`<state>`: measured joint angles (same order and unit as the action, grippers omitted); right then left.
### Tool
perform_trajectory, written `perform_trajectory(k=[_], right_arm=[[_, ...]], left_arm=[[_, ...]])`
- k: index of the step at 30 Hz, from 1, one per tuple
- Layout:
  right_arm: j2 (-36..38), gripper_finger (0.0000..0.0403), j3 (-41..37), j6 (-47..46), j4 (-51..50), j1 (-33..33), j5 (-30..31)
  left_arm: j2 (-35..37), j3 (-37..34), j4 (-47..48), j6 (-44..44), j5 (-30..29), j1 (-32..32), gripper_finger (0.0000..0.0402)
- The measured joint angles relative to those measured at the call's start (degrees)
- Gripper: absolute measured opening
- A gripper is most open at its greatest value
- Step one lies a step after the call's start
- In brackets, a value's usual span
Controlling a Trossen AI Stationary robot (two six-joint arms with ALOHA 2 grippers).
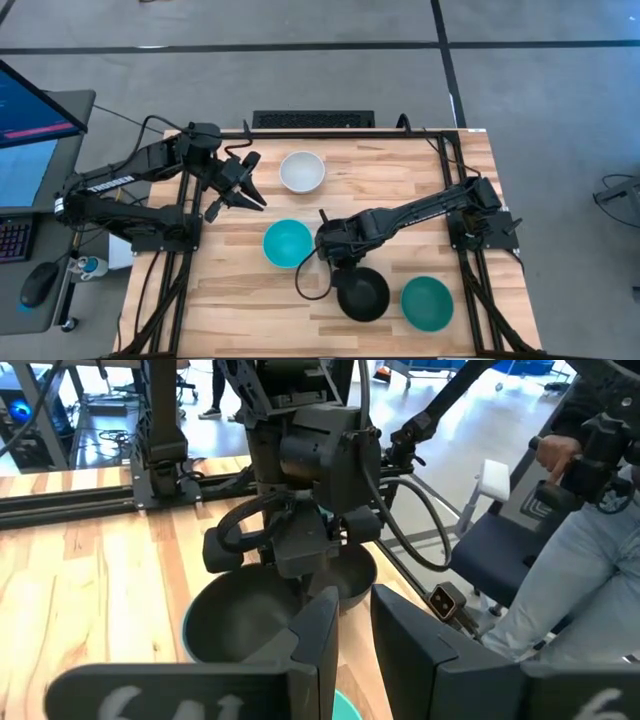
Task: Nest bowls inside each other
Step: Stack the top black bowl on top of the blue bowl
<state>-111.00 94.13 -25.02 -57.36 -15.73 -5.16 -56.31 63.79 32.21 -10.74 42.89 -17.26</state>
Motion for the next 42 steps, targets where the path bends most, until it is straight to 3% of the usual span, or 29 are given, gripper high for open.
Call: perform_trajectory(k=[6, 23, 42], right_arm=[[0.0, 0.0012, 0.0, 0.8, -0.3, 0.0, 0.5], [0.0, 0.0009, 0.0, -0.4, -7.3, -3.5, 6.7], [-0.5, 0.0009, 0.0, 0.0, -7.0, -3.3, 9.8]], left_arm=[[0.0, 0.0, 0.0, 0.0, 0.0, 0.0, 0.0054], [0.0, 0.0, 0.0, -0.6, -2.1, 0.0, 0.0054], [0.0, 0.0, -3.0, 0.7, -2.8, 0.0, 0.0054]])
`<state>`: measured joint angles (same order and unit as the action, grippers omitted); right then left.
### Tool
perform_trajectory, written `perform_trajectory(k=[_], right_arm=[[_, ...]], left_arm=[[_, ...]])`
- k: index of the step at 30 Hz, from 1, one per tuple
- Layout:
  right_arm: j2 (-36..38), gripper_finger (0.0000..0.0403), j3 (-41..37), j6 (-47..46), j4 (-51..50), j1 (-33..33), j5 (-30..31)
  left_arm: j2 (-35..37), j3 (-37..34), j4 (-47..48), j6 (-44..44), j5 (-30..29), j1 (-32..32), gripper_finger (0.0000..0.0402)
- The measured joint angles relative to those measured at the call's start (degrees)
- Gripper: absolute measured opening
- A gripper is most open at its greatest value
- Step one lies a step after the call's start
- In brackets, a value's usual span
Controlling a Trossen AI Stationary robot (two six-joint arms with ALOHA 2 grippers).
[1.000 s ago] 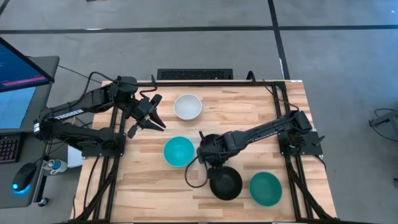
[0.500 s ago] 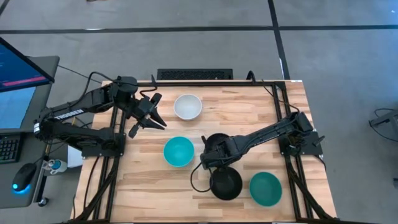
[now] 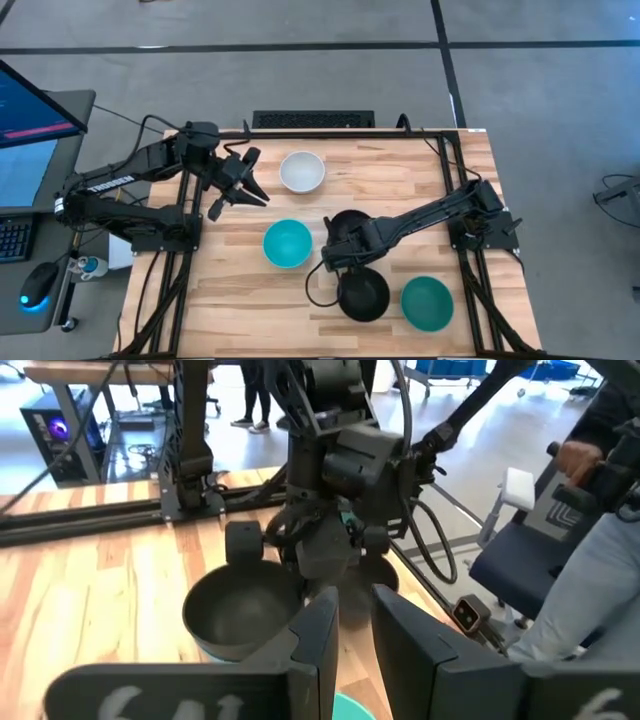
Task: Nest bowls inside each other
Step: Stack the top black bowl on top of the blue bowl, then stack the bottom black bowl on top of the black bowl
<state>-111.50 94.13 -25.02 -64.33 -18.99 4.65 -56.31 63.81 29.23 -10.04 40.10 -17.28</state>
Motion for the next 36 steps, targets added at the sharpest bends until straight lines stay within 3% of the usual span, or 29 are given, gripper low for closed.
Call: perform_trajectory(k=[12, 19, 30, 36], right_arm=[[-3.2, 0.0009, 0.0, 1.5, -1.0, -0.1, 0.2], [-3.1, 0.0062, 0.0, 1.5, 0.7, 0.2, -0.4], [-2.9, 0.0081, 0.0, 1.5, 0.8, 0.8, -9.2], [-2.3, 0.0082, 1.3, 1.5, -1.4, 0.8, -9.5]], left_arm=[[0.0, 0.0, -0.4, 0.7, 0.0, 0.0, 0.0054], [0.0, 0.0, -0.4, 0.8, 0.0, 0.0, 0.0054], [0.0, 0.0, -0.4, 0.8, 0.0, 0.0, 0.0054], [0.0, 0.0, -0.4, 1.2, 0.0, 0.0, 0.0054]])
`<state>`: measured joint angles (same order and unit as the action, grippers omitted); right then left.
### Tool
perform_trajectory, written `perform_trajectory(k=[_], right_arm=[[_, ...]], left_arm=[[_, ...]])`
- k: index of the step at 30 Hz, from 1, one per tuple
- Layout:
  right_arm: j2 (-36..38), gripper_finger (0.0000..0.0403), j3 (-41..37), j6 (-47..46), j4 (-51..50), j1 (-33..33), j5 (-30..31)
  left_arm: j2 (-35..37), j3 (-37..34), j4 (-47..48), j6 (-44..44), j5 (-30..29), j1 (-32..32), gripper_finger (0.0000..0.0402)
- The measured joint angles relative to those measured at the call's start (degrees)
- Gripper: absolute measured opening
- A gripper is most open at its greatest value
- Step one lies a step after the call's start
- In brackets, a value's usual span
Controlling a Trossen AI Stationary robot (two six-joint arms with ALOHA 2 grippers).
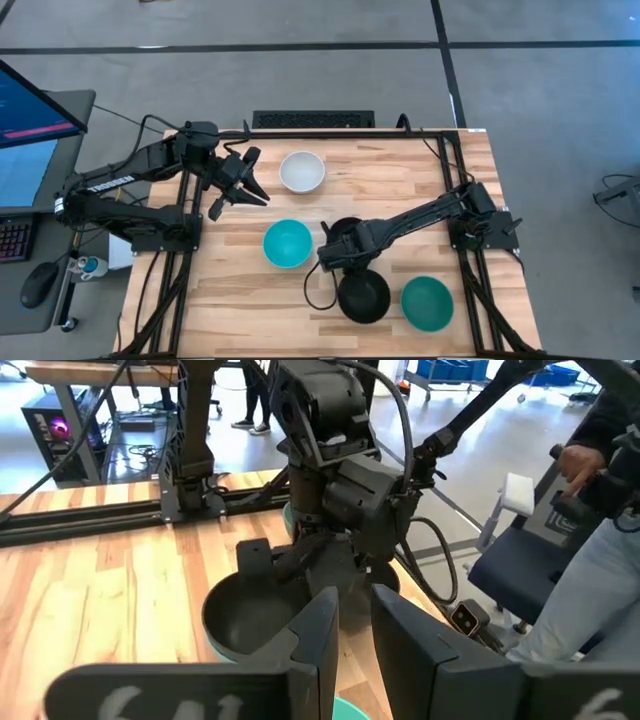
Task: Nest bowls inside each other
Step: Stack the bottom black bowl on top of the black bowl
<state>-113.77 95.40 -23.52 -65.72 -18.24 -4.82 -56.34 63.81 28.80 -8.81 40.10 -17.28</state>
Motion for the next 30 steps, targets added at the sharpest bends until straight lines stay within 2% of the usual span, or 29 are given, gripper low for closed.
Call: perform_trajectory(k=[8, 19, 26, 30], right_arm=[[0.4, 0.0083, 5.9, 0.0, -3.5, 0.4, 0.2], [0.7, 0.0083, 6.2, -2.5, -9.0, -2.4, 0.4], [3.7, 0.0083, 6.3, -4.6, -8.8, -6.5, 7.8], [6.6, 0.0083, 4.6, -9.8, -10.2, -8.0, 10.7]], left_arm=[[0.0, 0.0, 0.0, 0.6, 0.0, 0.0, 0.0054], [0.0, 0.0, 0.0, 0.6, 0.0, 0.0, 0.0054], [0.0, 0.0, 0.1, -0.1, 0.2, 0.0, 0.0054], [0.0, 0.0, 0.2, -1.0, 0.2, 0.0, 0.0054]])
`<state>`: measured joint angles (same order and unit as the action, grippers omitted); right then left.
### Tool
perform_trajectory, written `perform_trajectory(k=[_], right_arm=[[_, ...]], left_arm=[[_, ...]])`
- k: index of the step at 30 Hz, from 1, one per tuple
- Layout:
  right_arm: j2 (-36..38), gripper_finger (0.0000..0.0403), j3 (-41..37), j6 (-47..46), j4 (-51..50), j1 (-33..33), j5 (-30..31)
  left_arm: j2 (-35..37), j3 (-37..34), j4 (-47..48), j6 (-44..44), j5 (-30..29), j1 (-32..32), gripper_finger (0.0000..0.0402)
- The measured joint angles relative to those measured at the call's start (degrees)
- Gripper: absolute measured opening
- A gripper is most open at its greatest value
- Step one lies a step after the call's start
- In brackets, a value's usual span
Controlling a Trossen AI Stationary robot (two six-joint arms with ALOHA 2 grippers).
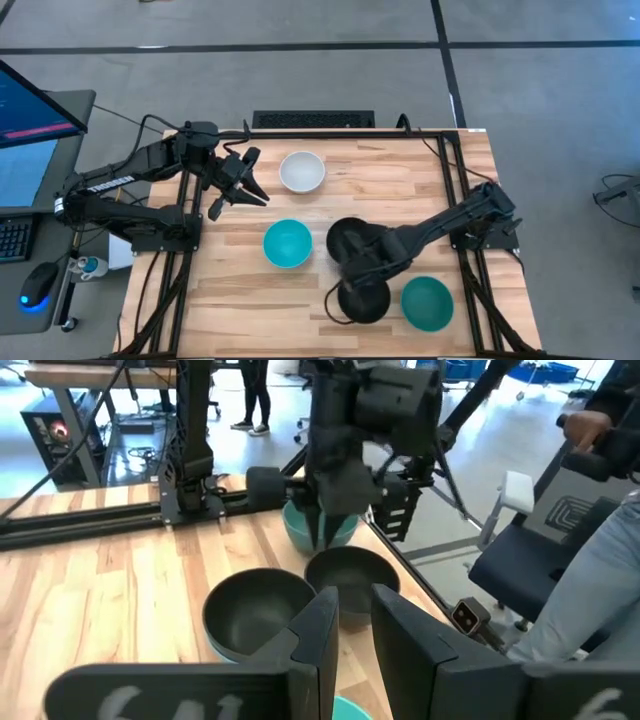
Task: Nest bowls inside each other
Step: Stack the bottom black bowl on top of the black bowl
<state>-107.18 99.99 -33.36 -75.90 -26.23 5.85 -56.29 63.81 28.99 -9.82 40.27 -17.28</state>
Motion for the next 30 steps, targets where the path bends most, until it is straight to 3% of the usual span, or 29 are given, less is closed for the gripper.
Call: perform_trajectory(k=[7, 18, 30], right_arm=[[3.7, 0.0083, -6.0, -8.2, 1.1, -2.8, -0.9], [5.3, 0.0083, -17.2, -14.3, 12.1, -6.1, -5.8], [5.4, 0.0083, -22.4, -19.8, 14.3, -3.5, -7.4]], left_arm=[[0.0, 0.0, -0.4, 0.2, 0.0, 0.2, 0.0054], [0.0, 0.0, -4.9, 3.9, -1.7, 1.6, 0.0054], [0.0, 0.0, -6.8, 5.8, -2.6, 1.6, 0.0054]])
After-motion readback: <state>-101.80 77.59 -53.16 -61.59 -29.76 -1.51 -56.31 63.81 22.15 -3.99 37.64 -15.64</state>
